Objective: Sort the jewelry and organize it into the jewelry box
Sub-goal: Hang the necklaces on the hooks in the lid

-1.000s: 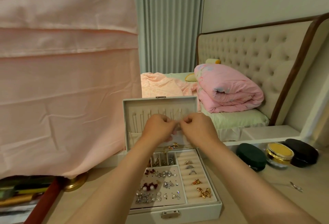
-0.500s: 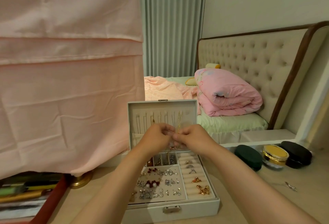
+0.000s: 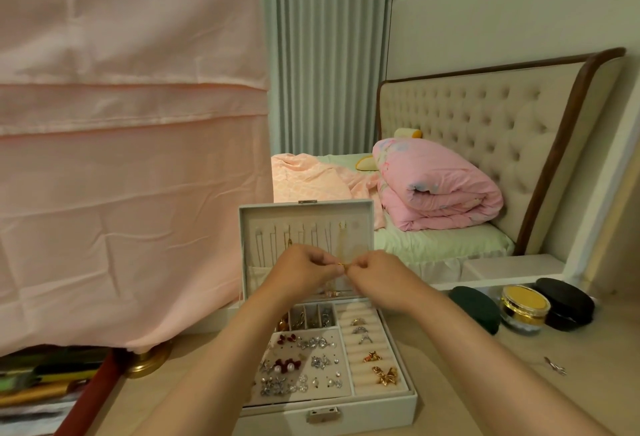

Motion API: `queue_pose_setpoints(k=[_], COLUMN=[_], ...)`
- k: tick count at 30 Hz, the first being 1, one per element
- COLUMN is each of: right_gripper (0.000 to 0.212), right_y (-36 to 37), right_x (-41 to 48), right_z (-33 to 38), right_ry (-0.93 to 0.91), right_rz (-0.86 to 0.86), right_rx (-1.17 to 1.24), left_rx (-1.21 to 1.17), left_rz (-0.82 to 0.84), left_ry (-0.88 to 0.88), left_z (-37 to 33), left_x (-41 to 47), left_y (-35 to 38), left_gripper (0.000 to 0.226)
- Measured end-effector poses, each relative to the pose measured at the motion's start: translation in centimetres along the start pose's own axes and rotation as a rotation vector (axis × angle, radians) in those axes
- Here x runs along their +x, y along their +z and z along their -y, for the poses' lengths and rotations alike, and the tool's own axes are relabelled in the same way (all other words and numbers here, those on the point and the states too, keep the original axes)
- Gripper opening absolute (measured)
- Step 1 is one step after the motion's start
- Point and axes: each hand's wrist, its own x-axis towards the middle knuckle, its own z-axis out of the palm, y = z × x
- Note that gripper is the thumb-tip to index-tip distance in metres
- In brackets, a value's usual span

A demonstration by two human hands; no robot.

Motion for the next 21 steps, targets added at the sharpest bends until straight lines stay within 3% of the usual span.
queue_pose_setpoints(k=[4,7,10,17,21], right_gripper=[0.004,0.024,0.024,0.017,0.019], right_y=[1.9,2.1,1.3,-0.9,-1.4], right_x=[-0.4,0.3,0.7,2.3,3.0], right_z=[0.3,0.1,0.1,1.1,2.1], right_ry=[-0.051,-0.050,-0.022,-0.053,-0.077], right_rz=[0.033,-0.060,-0.109,-0.200,-0.255], right_rx=[0.059,0.163,0.211,0.301,0.318], left_rx=[-0.015,-0.026,-0.028,0.629,0.877], left_rz=[0.039,0.017,-0.056,-0.114,-0.107], left_ry=[0.041,0.065,0.079,0.190,0.228], left_z=[-0.9,-1.0,-0.4,1.5,1.1], left_x=[0.3,0.3,0.5,0.0,0.5], left_y=[-0.3,-0.5,-0.6,0.5,0.9], left_gripper=[0.005,0.005,0.007,0.031,0.035])
